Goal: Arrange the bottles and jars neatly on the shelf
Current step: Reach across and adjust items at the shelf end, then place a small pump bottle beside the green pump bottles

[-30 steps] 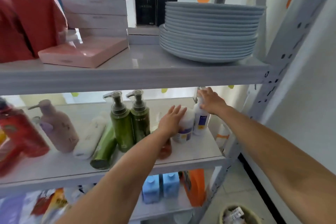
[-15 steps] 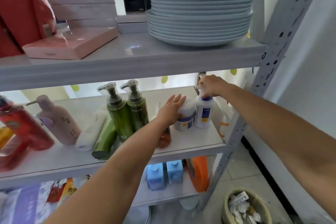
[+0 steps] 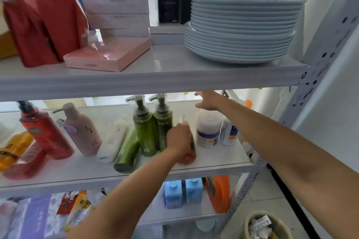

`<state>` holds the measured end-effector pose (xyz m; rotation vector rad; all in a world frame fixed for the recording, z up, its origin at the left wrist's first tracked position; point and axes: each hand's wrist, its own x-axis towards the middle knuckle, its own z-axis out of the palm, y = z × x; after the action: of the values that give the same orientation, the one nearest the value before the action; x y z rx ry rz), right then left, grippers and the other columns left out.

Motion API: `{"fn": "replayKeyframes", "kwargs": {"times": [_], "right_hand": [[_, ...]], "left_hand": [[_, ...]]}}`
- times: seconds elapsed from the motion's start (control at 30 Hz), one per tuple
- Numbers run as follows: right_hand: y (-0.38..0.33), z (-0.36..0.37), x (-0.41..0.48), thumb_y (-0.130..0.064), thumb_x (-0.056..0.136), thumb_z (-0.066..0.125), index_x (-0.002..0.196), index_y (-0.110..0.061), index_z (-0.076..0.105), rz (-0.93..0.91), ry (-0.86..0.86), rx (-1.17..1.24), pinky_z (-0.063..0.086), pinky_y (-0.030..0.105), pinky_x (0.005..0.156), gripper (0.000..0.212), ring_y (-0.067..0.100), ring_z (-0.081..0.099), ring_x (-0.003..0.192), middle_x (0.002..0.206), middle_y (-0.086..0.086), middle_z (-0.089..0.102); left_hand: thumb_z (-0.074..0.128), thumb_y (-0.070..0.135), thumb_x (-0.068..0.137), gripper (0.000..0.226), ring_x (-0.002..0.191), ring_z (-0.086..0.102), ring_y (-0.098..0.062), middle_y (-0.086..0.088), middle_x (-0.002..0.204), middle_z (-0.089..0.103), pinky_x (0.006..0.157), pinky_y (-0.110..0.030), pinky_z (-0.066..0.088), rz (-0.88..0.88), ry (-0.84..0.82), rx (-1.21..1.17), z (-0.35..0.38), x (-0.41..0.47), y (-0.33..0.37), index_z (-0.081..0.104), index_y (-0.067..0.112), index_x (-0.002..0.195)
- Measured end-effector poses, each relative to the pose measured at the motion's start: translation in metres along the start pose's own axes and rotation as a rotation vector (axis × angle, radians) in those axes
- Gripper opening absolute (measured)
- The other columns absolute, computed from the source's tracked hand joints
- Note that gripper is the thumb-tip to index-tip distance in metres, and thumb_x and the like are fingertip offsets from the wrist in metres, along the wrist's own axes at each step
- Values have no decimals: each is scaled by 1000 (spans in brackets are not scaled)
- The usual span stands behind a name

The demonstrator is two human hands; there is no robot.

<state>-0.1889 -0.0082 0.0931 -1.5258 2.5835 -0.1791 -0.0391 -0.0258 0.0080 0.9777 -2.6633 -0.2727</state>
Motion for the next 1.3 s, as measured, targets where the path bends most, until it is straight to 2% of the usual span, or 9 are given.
{"fn": "replayKeyframes", "kwargs": {"times": [0.1, 0.2, 0.43, 0.6, 0.73, 0.87, 0.97, 1.13, 1.3], "right_hand": [[-22, 21, 13, -25, 95, 48, 144, -18, 33, -48, -93, -131, 26, 38, 113, 52, 27, 38, 135, 148, 9, 38], [-30, 40, 20, -16, 98, 41, 146, -20, 30, -60, -162, -210, 27, 39, 113, 49, 26, 36, 137, 150, 6, 36], [-33, 54, 38, -13, 99, 38, 146, -17, 30, -66, -254, -329, 34, 39, 112, 48, 27, 38, 135, 150, 6, 36], [-35, 56, 50, -28, 102, 31, 149, -14, 22, 8, -398, -254, 23, 42, 117, 50, 26, 26, 142, 156, 8, 24], [-35, 63, 61, -36, 101, 33, 145, -9, 32, 34, -487, -261, 27, 42, 114, 52, 27, 32, 139, 153, 8, 32], [-41, 66, 67, -20, 96, 47, 128, -4, 50, 29, -428, -264, 44, 34, 99, 36, 25, 53, 112, 131, 11, 54], [-44, 62, 66, -9, 92, 49, 120, -2, 53, 54, -361, -219, 45, 26, 82, 29, 20, 50, 91, 104, 10, 55], [-48, 47, 63, -15, 92, 57, 119, 4, 50, 114, -355, 37, 52, 24, 66, 33, 22, 60, 86, 107, 13, 54], [-51, 24, 55, -6, 91, 57, 119, -1, 48, 81, -336, 309, 51, 27, 65, 30, 25, 54, 92, 112, 18, 52]], "left_hand": [[54, 21, 92, 12, 75, 55, -19, -7, 100, 66, 64, -28, 42, -58, -129, 46, -1, -15, 5, 59, 12, 99], [50, 39, 96, 32, 88, 63, -23, -8, 102, 65, 66, -30, 44, -237, -298, -15, 3, -18, -3, 55, 9, 107], [45, 48, 96, 38, 93, 65, -30, -12, 91, 61, 80, -40, 57, -501, -502, -439, 12, -14, -17, 48, 10, 95], [53, 43, 94, 33, 97, 64, -29, -10, 95, 61, 89, -41, 54, -631, -452, -697, 20, -15, -26, 44, 14, 82], [57, 39, 93, 36, 84, 66, -25, -9, 98, 62, 82, -35, 56, -766, -403, -952, 27, -17, -30, 45, 9, 108], [67, 34, 87, 56, 111, 59, -30, -15, 126, 57, 88, -34, 52, -880, -297, -1095, 34, -19, -38, 45, 5, 130], [78, 31, 77, 69, 113, 58, -30, -13, 130, 56, 92, -40, 53, -945, -224, -1210, 36, -21, -36, 45, 6, 132], [84, 25, 70, 67, 102, 62, -26, -13, 122, 59, 64, -26, 54, -957, -236, -1215, 41, -25, -28, 48, 4, 122], [88, 20, 64, 64, 109, 60, -24, -11, 121, 62, 97, -34, 49, -935, -202, -1200, 43, -26, -23, 54, 7, 117]]}}
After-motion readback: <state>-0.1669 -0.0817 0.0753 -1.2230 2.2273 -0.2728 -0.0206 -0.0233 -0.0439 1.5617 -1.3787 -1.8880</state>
